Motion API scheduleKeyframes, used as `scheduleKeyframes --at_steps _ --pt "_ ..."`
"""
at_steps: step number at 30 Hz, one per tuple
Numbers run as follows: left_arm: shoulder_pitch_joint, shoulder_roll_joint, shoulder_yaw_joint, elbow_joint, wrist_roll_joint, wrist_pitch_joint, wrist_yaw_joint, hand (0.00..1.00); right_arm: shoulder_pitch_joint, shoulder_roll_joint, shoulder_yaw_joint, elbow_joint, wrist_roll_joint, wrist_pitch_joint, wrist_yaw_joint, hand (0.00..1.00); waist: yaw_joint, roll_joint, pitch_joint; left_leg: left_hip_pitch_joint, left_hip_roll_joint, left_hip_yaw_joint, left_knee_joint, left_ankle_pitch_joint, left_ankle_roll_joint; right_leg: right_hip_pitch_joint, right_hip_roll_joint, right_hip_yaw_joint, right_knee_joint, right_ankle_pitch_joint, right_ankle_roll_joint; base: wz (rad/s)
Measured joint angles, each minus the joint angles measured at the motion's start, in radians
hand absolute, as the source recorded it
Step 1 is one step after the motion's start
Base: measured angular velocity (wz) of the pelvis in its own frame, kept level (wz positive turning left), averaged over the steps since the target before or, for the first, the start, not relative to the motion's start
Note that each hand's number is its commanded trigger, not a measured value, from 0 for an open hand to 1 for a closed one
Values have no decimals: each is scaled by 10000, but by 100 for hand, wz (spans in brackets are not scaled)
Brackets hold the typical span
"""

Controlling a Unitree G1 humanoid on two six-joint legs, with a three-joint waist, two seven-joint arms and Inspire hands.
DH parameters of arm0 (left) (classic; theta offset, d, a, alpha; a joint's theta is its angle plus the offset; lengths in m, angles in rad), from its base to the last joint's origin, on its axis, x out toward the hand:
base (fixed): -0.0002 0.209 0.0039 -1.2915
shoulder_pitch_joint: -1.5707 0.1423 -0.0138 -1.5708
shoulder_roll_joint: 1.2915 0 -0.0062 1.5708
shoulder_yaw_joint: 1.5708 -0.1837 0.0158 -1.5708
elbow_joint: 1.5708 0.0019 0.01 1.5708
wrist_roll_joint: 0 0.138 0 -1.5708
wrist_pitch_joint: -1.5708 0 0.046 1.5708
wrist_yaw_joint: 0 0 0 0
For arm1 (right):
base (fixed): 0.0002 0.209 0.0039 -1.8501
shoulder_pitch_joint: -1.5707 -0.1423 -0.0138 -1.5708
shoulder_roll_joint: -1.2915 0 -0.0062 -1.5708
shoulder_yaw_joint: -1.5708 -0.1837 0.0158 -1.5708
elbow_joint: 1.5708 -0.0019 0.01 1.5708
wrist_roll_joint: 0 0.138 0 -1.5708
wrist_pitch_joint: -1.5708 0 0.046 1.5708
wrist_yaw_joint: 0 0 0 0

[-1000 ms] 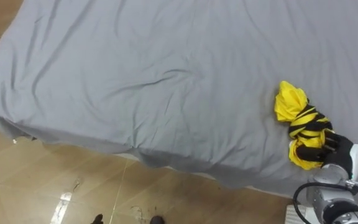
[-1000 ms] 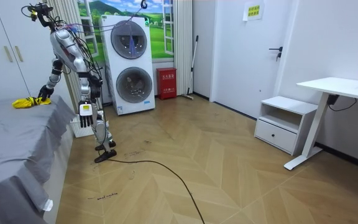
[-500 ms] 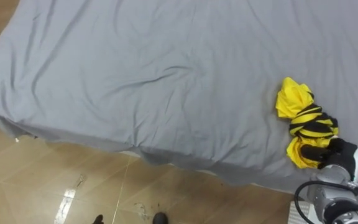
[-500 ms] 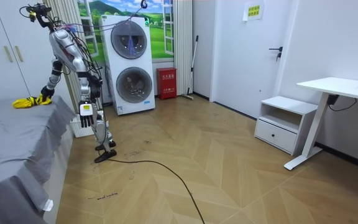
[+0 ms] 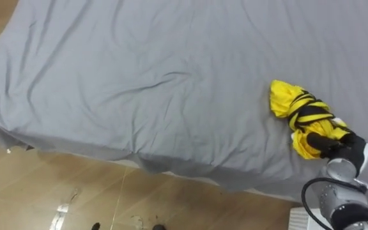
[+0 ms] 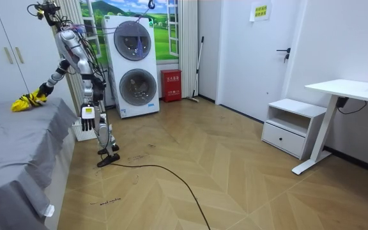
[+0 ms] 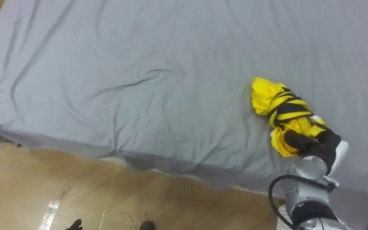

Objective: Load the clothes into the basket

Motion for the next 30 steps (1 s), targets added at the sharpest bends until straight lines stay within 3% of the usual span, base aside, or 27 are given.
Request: scheduleKeyframes --at_steps 2,7,9,10,12,20,24,30 --pt "208 65 73 -36 0 -13 37 0 612 182 -22 -796 90 0 117 100 -180 -71 -86 261 -1 160 -5 -4 -1 297 1 48 -116 -9 16 -3" --pt "865 159 414 -687 21 -35 112 0 1885 264 -66 -3447 277 93 268 100 -583 -8 -161 1112 12 303 -78 -31 -19 998 19 358 -219 -29 49 -18" --pt "1018 164 586 -761 59 -34 97 0 1999 264 -174 -4027 276 91 354 100 -827 27 -182 1541 12 318 -170 -49 -44 1375 40 398 -343 -12 56 -9" --pt "1133 165 591 -871 209 -42 94 0 2235 262 -370 -4482 266 90 329 100 -878 89 -271 1812 15 321 -215 -143 -105 1655 91 426 -462 -15 62 -11" --pt "1287 166 621 -952 325 -130 103 0 2491 256 -474 -5193 250 76 231 100 -874 165 -329 2206 31 347 -301 -277 -82 1943 182 610 -471 -31 69 -23" --pt "1569 118 817 -947 918 -122 302 0 2832 234 -1200 -6638 105 81 181 100 -1180 195 -308 3008 74 819 -434 -398 -59 2520 260 1136 -460 -65 135 -17" --pt "1651 138 955 -948 1244 108 291 0 3091 235 -1489 -7456 111 107 230 100 -1453 203 -294 3250 113 1154 -598 -462 -62 2538 381 1500 -453 -29 152 -27" --pt "1624 170 1164 -948 1461 162 257 0 3641 238 -2033 -7779 128 134 566 100 -1789 182 -267 3549 268 1963 -702 -698 -145 2477 558 2236 -462 7 135 -43"
